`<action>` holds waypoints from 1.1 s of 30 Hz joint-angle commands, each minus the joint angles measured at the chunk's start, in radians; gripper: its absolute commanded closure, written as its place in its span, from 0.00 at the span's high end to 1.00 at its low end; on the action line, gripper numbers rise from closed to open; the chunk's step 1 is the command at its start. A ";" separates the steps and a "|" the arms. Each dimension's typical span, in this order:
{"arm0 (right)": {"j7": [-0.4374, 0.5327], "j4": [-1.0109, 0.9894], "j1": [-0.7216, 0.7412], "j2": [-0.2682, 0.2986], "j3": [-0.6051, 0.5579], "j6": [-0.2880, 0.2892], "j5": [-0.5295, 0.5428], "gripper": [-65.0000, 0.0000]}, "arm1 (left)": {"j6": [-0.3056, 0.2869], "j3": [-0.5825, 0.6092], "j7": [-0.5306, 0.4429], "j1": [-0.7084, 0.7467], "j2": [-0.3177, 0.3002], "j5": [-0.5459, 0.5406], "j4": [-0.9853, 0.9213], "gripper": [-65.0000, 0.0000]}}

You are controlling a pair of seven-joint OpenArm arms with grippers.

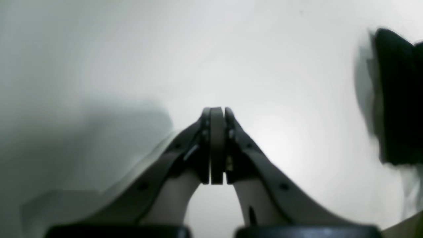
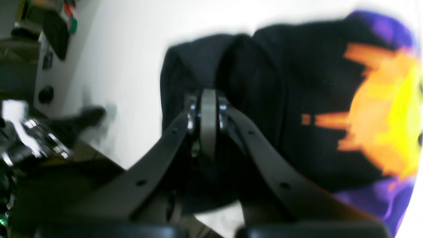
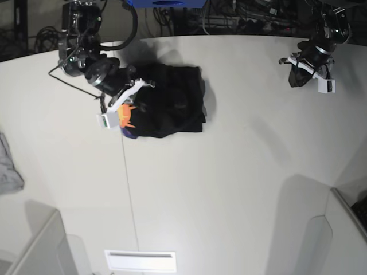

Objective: Fold the T-shirt properly
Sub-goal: 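Press the folded bundle with the right gripper while the left gripper withdraws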

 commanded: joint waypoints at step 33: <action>-0.164 0.083 0.232 0.030 -0.483 -0.125 -0.303 0.00 | -0.012 0.002 -0.019 0.003 -0.013 -0.014 0.001 0.00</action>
